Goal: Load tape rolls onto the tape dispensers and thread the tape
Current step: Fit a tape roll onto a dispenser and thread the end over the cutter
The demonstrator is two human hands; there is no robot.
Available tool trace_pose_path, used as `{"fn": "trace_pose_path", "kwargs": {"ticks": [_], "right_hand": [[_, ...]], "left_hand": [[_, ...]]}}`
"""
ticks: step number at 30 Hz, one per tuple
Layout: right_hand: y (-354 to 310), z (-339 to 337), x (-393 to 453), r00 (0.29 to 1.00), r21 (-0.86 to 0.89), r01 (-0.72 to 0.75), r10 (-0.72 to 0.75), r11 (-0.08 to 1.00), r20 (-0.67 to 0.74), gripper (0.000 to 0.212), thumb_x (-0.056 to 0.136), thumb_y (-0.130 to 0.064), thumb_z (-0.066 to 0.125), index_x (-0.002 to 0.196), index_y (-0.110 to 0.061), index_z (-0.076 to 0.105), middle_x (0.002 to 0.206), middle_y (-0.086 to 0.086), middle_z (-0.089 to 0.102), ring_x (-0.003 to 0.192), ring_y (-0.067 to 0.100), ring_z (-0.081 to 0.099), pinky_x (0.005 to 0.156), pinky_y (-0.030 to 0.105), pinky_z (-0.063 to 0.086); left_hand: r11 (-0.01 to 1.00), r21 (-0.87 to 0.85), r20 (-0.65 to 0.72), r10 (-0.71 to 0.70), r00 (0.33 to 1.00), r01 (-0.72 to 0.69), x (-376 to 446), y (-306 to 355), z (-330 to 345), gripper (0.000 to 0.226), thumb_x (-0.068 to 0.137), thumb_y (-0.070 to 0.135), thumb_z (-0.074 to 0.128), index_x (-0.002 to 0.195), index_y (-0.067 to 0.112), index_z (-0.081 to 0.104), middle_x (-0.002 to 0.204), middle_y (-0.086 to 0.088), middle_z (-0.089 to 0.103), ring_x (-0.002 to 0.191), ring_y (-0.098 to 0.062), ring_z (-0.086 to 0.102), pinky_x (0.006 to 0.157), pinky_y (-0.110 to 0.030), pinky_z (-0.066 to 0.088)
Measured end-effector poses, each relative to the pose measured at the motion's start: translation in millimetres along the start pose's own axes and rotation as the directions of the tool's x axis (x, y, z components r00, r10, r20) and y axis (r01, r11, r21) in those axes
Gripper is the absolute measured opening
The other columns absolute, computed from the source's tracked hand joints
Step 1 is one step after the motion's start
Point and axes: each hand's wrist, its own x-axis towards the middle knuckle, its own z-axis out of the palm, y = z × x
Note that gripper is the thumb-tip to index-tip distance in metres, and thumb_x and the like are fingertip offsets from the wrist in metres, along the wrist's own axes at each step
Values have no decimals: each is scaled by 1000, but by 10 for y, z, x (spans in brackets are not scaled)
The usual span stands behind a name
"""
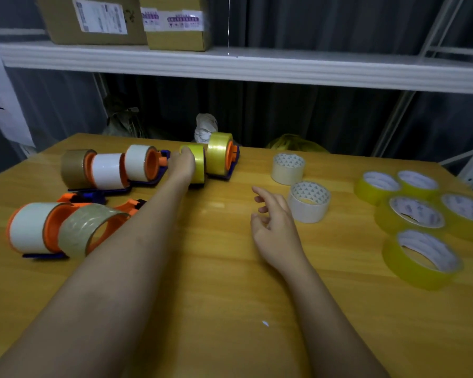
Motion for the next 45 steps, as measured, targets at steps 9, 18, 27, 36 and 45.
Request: {"fn": "trace_pose_path", "kwargs": {"ticks": [9, 18, 27, 36, 45], "right_hand": [[-5, 59, -29, 998, -73, 40, -37, 997, 46, 45, 96, -9, 49, 138, -26, 48, 118, -9, 44, 117, 17, 45, 97, 36, 44], [-319, 271, 18, 982, -202, 106, -72, 974, 172, 36, 96, -9, 47, 128, -22, 58, 122, -3, 47, 121, 19, 45, 103, 37, 42], [-603, 511, -43, 956, -198, 152, -93, 968, 279, 30, 99, -17, 48, 126, -25, 60, 117, -7, 45, 119, 17, 48, 96, 31, 44], [-665, 171, -91, 857, -683, 369, -515, 630, -12, 64, 91, -55, 42, 144, -19, 41, 144, 7, 37, 128, 25, 27, 103, 40, 21], [-412, -249, 165, 940, -336, 146, -24, 930, 342, 66, 83, -44, 69, 142, -28, 42, 127, -14, 41, 128, 11, 33, 106, 32, 31]], "left_hand": [[857, 448, 52, 258, 965, -253, -250, 86, -258, 54, 95, 23, 40, 144, 2, 29, 149, -22, 23, 134, -39, 28, 106, -44, 33], [405, 875, 127, 337, 933, -266, -890, -371, -1308, 53, 90, 54, 50, 122, 11, 53, 129, -16, 48, 122, -35, 39, 95, -43, 37], [508, 755, 122, 513, 850, -415, -1154, -560, -1627, 26, 89, 39, 59, 95, 14, 55, 96, -8, 62, 86, -23, 54, 57, -29, 34], [603, 274, 307, 684, 662, -749, -1210, -475, -1050, 51, 94, 31, 57, 140, 17, 42, 135, -1, 51, 124, -15, 46, 100, -32, 43], [528, 90, 511, 703, 494, -845, -978, -462, -511, 48, 95, 22, 56, 141, 26, 41, 139, 8, 45, 130, -6, 36, 107, -28, 35]]}}
